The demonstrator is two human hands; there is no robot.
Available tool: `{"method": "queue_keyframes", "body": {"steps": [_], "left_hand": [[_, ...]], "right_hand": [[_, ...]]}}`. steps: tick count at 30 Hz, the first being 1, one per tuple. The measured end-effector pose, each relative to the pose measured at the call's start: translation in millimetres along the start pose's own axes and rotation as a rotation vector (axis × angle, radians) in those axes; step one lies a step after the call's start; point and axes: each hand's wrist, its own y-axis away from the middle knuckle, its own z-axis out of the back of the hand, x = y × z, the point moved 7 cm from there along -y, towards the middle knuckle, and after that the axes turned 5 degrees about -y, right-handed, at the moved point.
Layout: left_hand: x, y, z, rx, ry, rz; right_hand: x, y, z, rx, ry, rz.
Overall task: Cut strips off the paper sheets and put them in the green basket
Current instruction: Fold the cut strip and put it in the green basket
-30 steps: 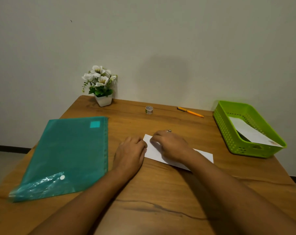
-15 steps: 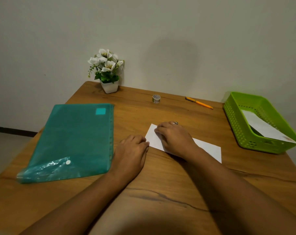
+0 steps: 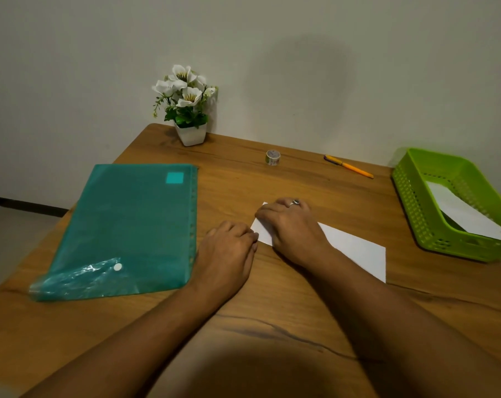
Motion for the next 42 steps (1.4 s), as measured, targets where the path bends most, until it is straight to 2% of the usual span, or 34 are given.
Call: {"method": "queue_keyframes", "body": {"steps": [5,10,13,18,21,29,36,42], "left_hand": [[0.5,-1.1,-0.5,0.015,0.0,0.005],[0.0,-1.4,0.1,0.018,0.0,0.01],[1.0,-2.8,0.0,0.022,-0.013,0.015],[1.5,-2.5,-1.9,0.032,-0.016,0.009],[1.9,-2.9,-2.2,0.036,-0.007,0.013],[0.1,-2.8,-1.0,0.047,-0.014,0.018],[1.6,-3.8,-1.0,0.03,-0.017,0.021],[0.6,-3.5,0.4,0.016,-0.015,0.011]], "right_hand": [[-8.9,-11.9,-1.3,0.042,0.038,-0.067],[3.2,-7.3,4.7,0.065,0.071,-0.003],[16.9,9.9,-0.8,0.032,0.014,0.064],[13.6,14.5,-1.6,-0.064,-0.022,0.061],[4.0,7.4,1.6,-0.092,-0.017,0.014],[-7.9,-11.3,-2.2,-0.026,-0.021,-0.108],[18.9,12.7,-3.0,-0.04,-0.109,0.053],[1.6,6.3,-1.7,-0.086,-0.083,-0.016]]}}
